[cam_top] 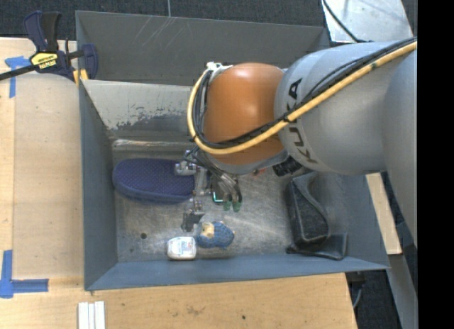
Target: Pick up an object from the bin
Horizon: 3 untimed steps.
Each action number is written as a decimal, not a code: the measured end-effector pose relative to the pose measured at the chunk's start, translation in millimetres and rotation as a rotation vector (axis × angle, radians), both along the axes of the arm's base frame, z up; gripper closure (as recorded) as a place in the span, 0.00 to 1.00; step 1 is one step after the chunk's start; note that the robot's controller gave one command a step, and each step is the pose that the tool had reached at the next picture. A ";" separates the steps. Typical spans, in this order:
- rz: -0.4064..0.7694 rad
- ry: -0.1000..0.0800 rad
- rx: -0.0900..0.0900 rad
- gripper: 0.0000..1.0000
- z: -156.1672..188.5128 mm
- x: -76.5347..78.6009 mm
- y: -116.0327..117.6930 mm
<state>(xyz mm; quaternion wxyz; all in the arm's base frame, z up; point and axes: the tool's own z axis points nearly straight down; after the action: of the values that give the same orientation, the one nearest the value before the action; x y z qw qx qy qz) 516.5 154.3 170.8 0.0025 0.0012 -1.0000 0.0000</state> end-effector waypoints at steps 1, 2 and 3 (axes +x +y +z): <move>-0.003 -0.007 0.001 1.00 3.4 2.0 -0.7; -0.004 -0.007 0.001 0.00 3.4 2.0 -0.8; 0.211 -0.024 0.007 0.00 -94.3 34.7 -21.0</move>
Offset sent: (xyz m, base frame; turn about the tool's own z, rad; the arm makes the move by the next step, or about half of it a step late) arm 0.0000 0.0000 0.0000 0.0000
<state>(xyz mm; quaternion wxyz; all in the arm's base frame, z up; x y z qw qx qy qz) 551.2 133.3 76.5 -0.0095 0.1063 -0.9943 -0.0032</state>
